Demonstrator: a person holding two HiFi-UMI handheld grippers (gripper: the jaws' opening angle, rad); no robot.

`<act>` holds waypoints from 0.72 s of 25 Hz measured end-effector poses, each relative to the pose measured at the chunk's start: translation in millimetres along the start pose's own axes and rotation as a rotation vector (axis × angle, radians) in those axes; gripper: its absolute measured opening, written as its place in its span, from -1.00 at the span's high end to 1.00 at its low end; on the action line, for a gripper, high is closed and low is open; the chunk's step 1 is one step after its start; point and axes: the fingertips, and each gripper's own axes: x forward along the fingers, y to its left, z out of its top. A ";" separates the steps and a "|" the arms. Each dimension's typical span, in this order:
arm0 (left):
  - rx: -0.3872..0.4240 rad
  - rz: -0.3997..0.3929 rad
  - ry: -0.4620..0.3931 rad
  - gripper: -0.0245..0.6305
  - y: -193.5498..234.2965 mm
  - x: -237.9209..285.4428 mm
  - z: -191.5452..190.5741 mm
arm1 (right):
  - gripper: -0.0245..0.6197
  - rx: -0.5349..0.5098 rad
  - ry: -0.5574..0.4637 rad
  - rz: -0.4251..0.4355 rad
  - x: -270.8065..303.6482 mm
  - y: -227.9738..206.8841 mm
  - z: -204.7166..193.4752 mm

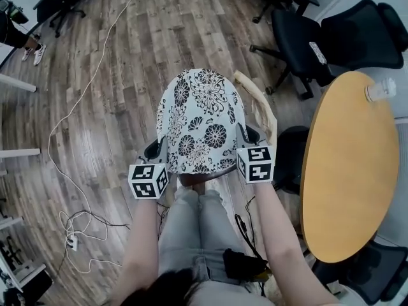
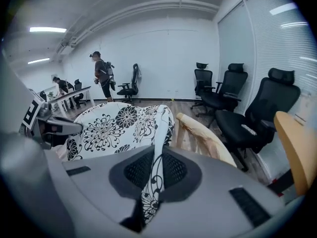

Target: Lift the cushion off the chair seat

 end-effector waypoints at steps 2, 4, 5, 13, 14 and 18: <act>0.011 -0.008 -0.008 0.87 -5.7 -8.1 6.4 | 0.81 -0.003 -0.006 0.003 -10.5 3.3 7.7; 0.012 -0.014 -0.019 0.87 -11.5 -16.1 12.0 | 0.81 -0.010 -0.006 0.009 -21.7 6.3 12.9; 0.013 -0.016 -0.024 0.87 -13.9 -20.5 14.1 | 0.81 -0.012 -0.006 0.013 -27.2 8.3 14.7; 0.030 -0.042 -0.074 0.87 -24.1 -49.8 41.2 | 0.81 -0.022 -0.056 0.001 -68.5 18.7 39.4; 0.023 -0.043 -0.081 0.87 -23.7 -52.5 44.6 | 0.81 -0.032 -0.064 0.001 -73.3 21.2 42.8; 0.031 -0.044 -0.110 0.87 -27.3 -62.7 62.3 | 0.81 -0.065 -0.091 -0.006 -92.8 28.5 56.6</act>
